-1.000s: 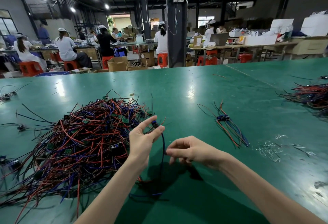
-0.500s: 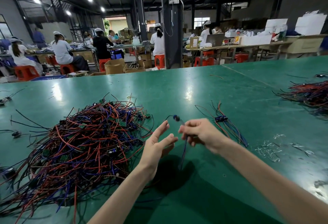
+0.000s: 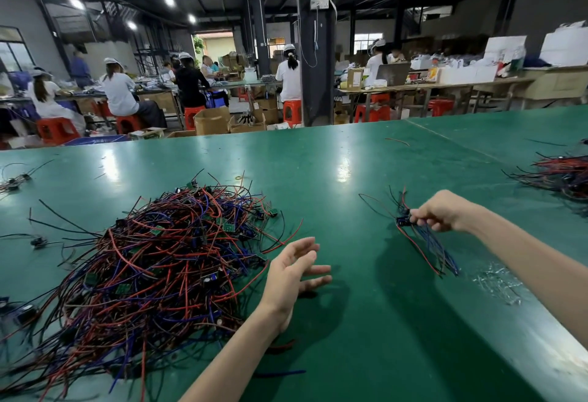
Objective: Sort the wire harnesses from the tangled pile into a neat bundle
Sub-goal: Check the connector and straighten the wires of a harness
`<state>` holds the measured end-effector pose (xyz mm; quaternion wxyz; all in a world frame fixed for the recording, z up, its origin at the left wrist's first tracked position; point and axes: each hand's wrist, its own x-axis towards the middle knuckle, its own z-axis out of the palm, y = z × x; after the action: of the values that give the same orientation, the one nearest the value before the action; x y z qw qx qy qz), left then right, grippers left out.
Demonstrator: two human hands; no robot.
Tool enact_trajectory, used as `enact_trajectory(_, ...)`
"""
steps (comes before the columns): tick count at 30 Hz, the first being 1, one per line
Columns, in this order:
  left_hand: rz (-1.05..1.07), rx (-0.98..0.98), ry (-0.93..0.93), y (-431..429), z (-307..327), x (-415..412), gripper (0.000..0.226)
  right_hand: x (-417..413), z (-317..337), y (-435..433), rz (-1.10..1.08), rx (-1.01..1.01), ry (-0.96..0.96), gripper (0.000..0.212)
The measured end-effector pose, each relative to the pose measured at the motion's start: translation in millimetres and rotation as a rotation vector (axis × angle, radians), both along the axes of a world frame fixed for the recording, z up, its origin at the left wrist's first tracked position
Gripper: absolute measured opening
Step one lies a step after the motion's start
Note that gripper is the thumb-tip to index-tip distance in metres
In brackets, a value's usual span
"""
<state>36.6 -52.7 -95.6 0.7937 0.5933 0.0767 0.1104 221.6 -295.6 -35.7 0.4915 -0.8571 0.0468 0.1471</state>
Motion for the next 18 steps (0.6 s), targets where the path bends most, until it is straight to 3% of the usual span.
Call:
enact_trajectory(2, 0.01, 0.01, 0.011, -0.1, 2.0, -1.0, 0.024, -1.1, -5.9, -3.0, -0.01, -0.066, -0.026, 0.016)
enact_trajectory(6, -0.018, 0.062, 0.06, 2.5, 3.8, -4.2, 0.062, -8.4, -7.9, 1.1, -0.001, -0.307, -0.127, 0.018)
enact_trajectory(13, 0.121, 0.143, 0.156, 0.3, 3.6, -9.8, 0.029, -47.4, 3.4, 46.8, 0.081, -1.005, -0.357, 0.023)
enact_trajectory(18, 0.229, 0.148, 0.15, 0.7, 3.3, -8.2, 0.034, -74.2, 12.3, 99.0, 0.274, -0.961, -0.499, 0.025)
